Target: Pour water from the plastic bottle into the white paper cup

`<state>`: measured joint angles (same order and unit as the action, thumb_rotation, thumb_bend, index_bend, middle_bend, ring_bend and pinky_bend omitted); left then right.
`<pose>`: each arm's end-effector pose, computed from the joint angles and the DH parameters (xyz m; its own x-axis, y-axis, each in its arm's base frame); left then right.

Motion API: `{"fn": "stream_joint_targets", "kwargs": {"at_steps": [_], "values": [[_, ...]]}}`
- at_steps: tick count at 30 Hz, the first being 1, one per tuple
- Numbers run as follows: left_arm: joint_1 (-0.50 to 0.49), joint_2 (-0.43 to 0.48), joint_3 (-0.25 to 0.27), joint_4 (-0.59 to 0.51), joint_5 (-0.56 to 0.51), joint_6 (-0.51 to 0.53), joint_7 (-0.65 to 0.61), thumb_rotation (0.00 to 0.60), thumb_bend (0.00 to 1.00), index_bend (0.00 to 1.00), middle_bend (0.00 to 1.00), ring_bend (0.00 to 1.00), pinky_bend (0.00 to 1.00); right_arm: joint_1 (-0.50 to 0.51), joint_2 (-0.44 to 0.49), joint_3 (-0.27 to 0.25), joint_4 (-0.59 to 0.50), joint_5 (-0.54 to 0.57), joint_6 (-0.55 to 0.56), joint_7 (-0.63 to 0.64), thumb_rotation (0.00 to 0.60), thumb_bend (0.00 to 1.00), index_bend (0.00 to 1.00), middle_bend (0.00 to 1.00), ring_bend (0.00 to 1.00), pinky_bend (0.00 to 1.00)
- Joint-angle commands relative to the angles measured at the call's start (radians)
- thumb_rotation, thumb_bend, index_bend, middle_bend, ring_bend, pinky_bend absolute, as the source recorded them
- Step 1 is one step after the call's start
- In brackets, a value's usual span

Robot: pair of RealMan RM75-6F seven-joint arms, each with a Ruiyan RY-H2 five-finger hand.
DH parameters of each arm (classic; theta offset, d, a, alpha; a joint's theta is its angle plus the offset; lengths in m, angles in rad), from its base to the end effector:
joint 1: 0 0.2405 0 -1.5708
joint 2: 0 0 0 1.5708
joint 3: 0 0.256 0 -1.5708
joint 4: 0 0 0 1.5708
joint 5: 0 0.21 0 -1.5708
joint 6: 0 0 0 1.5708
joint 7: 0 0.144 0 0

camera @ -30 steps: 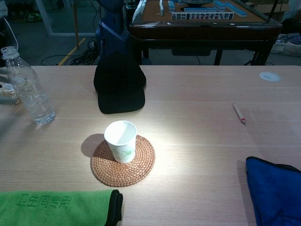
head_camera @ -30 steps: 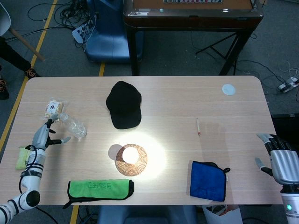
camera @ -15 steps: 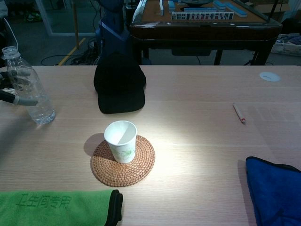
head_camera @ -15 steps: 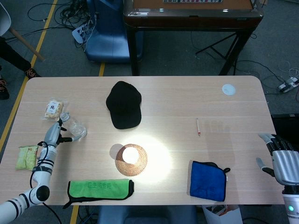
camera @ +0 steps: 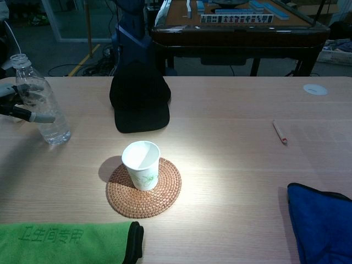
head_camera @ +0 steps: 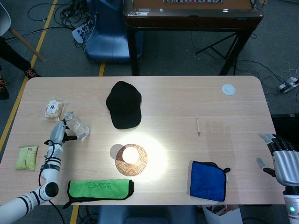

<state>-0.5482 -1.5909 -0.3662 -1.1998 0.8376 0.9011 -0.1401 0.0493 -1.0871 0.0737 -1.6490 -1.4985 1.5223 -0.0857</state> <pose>-0.2799 0.3682 0.0269 -0.1794 0.1251 0.9758 0.9513 0.2748 0.1397 -0.3084 -0.1745 0.1741 0.4669 0.0424 0.8833 -0.8843 0.0247 0.4662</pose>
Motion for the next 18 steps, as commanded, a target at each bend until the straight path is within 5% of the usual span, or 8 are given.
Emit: {"fn": "stream_joint_targets", "kwargs": {"at_steps": [1, 18], "values": [[-0.011, -0.016, -0.014, 0.006, -0.038, 0.001, 0.02, 0.6, 0.02, 0.07, 0.13, 0.12, 0.27, -0.001, 0.001, 0.001, 0.0, 0.0, 0.001, 0.003, 0.6, 0.27, 0.21, 0.23, 0.16, 0.26], [-0.033, -0.046, -0.047, -0.013, -0.135, 0.03, 0.083, 0.6, 0.02, 0.09, 0.13, 0.12, 0.27, -0.002, 0.004, 0.001, -0.001, -0.002, 0.003, 0.01, 0.6, 0.27, 0.21, 0.23, 0.16, 0.26]]}}
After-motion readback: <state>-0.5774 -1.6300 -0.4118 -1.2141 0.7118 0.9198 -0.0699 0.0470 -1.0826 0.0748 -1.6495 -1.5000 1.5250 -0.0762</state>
